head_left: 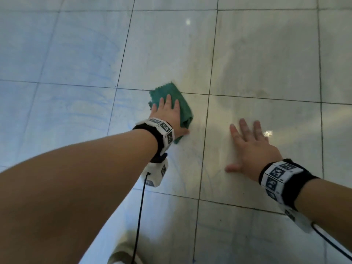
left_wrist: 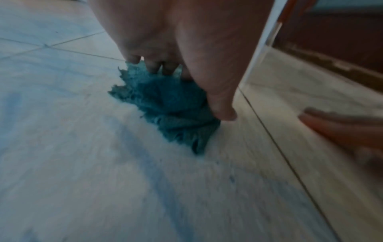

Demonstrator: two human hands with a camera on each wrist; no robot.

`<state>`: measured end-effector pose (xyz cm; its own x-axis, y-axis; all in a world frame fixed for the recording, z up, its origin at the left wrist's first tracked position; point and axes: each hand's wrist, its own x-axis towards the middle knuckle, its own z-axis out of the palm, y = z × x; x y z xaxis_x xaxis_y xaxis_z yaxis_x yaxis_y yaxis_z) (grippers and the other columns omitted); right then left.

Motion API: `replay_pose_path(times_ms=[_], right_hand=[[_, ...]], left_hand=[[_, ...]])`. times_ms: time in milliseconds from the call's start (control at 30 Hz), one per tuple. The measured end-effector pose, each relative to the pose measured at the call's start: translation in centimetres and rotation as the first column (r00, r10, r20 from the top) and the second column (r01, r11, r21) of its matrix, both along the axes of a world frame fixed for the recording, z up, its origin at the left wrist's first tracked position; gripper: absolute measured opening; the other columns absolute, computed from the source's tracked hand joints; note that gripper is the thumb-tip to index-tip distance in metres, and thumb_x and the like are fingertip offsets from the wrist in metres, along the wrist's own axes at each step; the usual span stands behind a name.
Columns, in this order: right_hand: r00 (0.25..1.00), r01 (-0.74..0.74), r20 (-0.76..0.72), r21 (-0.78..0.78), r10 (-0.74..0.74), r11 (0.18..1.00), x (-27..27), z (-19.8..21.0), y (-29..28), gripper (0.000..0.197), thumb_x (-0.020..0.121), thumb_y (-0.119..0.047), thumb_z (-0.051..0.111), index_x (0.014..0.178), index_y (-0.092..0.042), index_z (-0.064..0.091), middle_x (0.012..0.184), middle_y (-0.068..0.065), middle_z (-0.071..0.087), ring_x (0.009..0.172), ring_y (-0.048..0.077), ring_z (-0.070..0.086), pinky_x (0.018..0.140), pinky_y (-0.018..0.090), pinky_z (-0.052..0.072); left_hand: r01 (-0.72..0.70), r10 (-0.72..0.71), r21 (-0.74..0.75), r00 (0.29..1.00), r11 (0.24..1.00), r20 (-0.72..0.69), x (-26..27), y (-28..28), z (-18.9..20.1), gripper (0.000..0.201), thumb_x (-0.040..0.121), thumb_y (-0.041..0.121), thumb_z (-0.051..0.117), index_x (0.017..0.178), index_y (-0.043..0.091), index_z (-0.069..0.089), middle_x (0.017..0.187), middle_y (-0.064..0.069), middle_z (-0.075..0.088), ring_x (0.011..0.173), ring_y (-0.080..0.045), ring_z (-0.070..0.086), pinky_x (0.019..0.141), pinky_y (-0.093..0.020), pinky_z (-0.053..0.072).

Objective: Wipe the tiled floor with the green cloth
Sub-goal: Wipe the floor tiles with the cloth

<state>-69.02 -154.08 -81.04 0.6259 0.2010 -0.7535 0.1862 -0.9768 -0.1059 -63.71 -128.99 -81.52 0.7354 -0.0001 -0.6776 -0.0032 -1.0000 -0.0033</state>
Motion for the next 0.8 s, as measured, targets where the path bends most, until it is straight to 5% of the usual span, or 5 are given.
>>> replay_pose_path(times_ms=[133, 200, 400, 600, 800], right_hand=[[1.000, -0.005, 0.014, -0.004, 0.005, 1.000, -0.1, -0.3, -0.1, 0.131, 0.071, -0.073, 0.068, 0.153, -0.032, -0.026, 0.157, -0.003, -0.038, 0.147, 0.033, -0.029, 0.121, 0.051, 0.008], [1.000, -0.002, 0.016, -0.001, 0.002, 1.000, -0.1, -0.3, -0.1, 0.131, 0.072, -0.073, 0.068, 0.152, -0.032, -0.027, 0.157, -0.004, -0.039, 0.146, 0.032, -0.030, 0.121, 0.050, 0.008], [1.000, -0.014, -0.005, -0.022, 0.014, 1.000, -0.1, 0.0, 0.0, 0.130, 0.072, -0.073, 0.067, 0.151, -0.032, -0.028, 0.156, -0.004, -0.040, 0.146, 0.033, -0.031, 0.121, 0.050, 0.008], [1.000, -0.015, 0.006, -0.030, 0.016, 0.999, 0.0, 0.1, 0.3, 0.130, 0.072, -0.076, 0.065, 0.152, -0.033, -0.028, 0.157, -0.004, -0.039, 0.146, 0.034, -0.029, 0.121, 0.051, 0.009], [1.000, -0.022, 0.012, -0.034, 0.022, 0.999, 0.0, 0.1, 0.4, 0.131, 0.071, -0.076, 0.065, 0.151, -0.034, -0.029, 0.156, -0.004, -0.039, 0.147, 0.034, -0.029, 0.121, 0.050, 0.011]], left_hand=[[-0.190, 0.220, -0.206, 0.967, 0.960, 0.130, 1.0, 0.7, 1.2, 0.075, 0.101, 0.049, 0.042, 0.158, 0.012, 0.011, 0.166, -0.005, 0.001, 0.152, -0.024, 0.010, 0.120, -0.041, 0.020], [-0.234, 0.260, -0.189, 0.958, 0.954, 0.125, 0.9, 0.6, 0.9, 0.073, 0.102, 0.040, 0.047, 0.158, 0.013, 0.008, 0.166, -0.005, -0.002, 0.151, -0.024, 0.012, 0.118, -0.039, 0.024], [-0.234, 0.247, -0.146, 0.966, 0.961, 0.079, 0.0, -0.6, -1.1, 0.093, 0.095, 0.042, 0.061, 0.158, 0.013, -0.002, 0.163, -0.011, -0.017, 0.151, -0.029, -0.010, 0.121, -0.045, 0.013], [0.034, -0.029, -0.210, 0.999, 0.977, 0.029, -1.1, -7.3, -1.9, 0.095, 0.096, 0.041, 0.059, 0.157, 0.014, -0.009, 0.161, -0.012, -0.025, 0.150, -0.031, -0.017, 0.121, -0.046, 0.003], [-0.037, 0.054, -0.220, 0.996, 0.975, 0.072, -0.6, -4.1, -2.2, 0.097, 0.094, 0.047, 0.059, 0.157, 0.017, -0.009, 0.162, -0.009, -0.023, 0.151, -0.027, -0.015, 0.122, -0.041, 0.002]])
